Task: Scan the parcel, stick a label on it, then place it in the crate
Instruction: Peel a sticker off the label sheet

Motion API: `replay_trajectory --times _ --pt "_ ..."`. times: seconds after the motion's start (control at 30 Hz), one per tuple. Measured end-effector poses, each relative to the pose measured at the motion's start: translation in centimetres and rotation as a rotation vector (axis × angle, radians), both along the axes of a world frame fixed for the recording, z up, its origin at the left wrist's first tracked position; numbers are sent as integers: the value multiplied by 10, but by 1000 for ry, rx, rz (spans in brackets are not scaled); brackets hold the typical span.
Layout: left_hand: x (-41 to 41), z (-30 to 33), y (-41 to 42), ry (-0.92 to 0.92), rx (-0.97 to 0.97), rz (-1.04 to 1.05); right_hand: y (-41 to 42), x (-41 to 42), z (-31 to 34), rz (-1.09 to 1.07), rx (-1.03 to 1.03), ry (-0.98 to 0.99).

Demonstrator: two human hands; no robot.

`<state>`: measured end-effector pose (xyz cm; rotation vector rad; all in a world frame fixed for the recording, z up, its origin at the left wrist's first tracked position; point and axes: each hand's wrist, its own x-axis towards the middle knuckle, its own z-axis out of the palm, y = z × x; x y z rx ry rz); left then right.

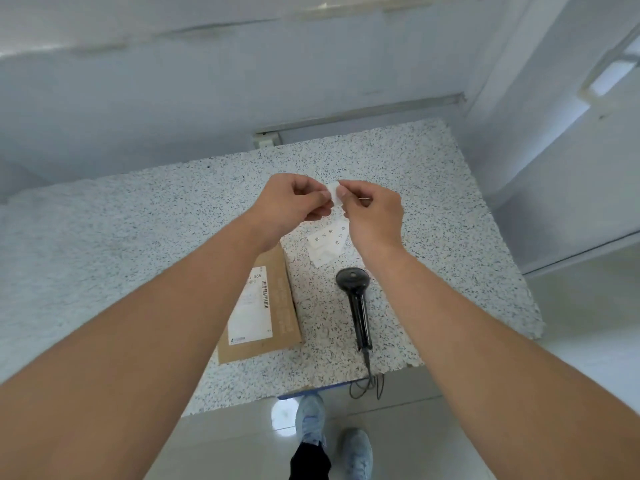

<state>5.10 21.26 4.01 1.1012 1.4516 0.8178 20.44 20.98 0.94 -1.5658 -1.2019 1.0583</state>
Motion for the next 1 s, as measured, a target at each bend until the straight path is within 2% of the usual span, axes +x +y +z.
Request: replay_trajectory --times 1.0 --pt "23 205 -157 -109 397 105 -128 24 218 126 407 -38"
